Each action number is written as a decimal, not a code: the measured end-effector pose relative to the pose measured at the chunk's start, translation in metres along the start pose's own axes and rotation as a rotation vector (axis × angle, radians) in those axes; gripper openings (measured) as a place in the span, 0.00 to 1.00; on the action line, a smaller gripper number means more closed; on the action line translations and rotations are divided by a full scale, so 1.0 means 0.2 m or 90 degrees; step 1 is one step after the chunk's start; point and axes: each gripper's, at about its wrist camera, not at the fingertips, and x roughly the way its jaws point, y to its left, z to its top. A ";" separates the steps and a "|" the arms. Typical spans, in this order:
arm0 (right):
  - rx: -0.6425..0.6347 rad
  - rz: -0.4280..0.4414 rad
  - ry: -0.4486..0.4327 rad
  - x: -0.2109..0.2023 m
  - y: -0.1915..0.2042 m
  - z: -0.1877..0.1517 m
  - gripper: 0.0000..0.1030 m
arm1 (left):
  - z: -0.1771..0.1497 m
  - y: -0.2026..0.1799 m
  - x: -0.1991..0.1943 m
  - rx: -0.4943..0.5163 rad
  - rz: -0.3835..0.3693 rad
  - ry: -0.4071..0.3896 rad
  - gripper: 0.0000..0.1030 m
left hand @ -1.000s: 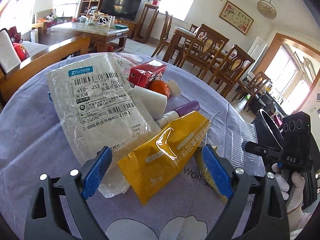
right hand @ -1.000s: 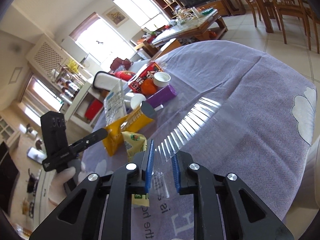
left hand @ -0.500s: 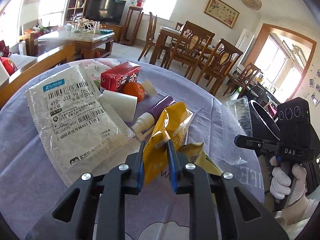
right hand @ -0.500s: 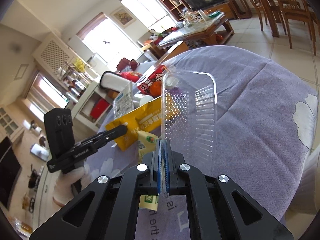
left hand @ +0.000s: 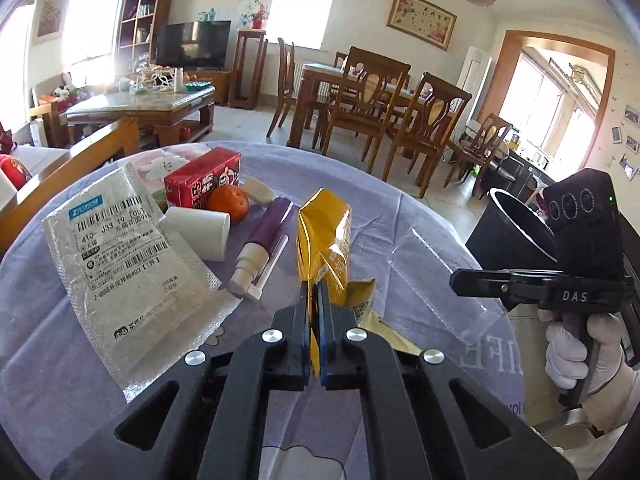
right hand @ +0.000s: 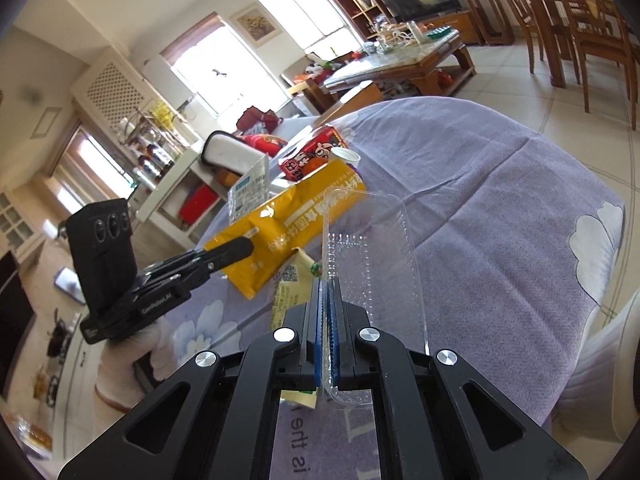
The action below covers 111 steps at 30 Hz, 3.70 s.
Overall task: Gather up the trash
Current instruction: 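Carry the wrapper and tray to the black bin and release both inside, then grasp the white barcode bag with the left tool while the right tool grasps the cream pouch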
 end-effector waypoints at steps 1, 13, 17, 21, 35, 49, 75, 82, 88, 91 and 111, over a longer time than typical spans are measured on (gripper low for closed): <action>-0.001 0.001 -0.004 -0.01 0.00 0.00 0.04 | 0.01 -0.01 -0.02 0.000 0.004 -0.014 0.03; 0.011 0.012 -0.085 -0.37 -0.12 0.04 0.04 | 0.18 -0.32 -0.21 0.028 -0.064 -0.118 0.04; 0.022 -0.014 -0.138 -0.60 -0.21 0.04 0.04 | 0.22 -0.50 -0.15 0.047 -0.104 -0.128 0.04; 0.039 -0.060 -0.203 -0.86 -0.34 0.01 0.04 | 0.26 -0.70 -0.03 0.067 -0.154 -0.135 0.04; 0.145 -0.267 -0.385 -1.69 -0.96 -0.27 0.04 | 0.35 -1.58 0.61 0.125 -0.363 -0.070 0.04; 0.270 -0.338 -0.356 -1.70 -1.50 -0.53 0.04 | 0.25 -1.88 1.13 0.161 -0.344 0.078 0.07; 0.170 -0.387 -0.327 -1.48 -1.17 -0.37 0.57 | 0.21 -1.54 0.76 0.112 -0.296 0.024 0.62; 0.067 -0.312 -0.223 -1.09 -0.85 -0.25 0.57 | 0.22 -0.99 0.36 0.011 -0.182 -0.063 0.79; -0.014 -0.189 -0.107 -0.64 -0.49 -0.15 0.61 | 0.15 -0.39 -0.05 -0.098 -0.017 -0.129 0.89; -0.047 -0.143 -0.067 -0.42 -0.30 -0.13 0.70 | 0.08 -0.08 -0.20 -0.178 0.061 -0.138 0.93; -0.099 -0.130 0.090 0.26 0.13 -0.15 0.79 | -0.11 0.72 -0.09 -0.356 0.140 0.004 0.95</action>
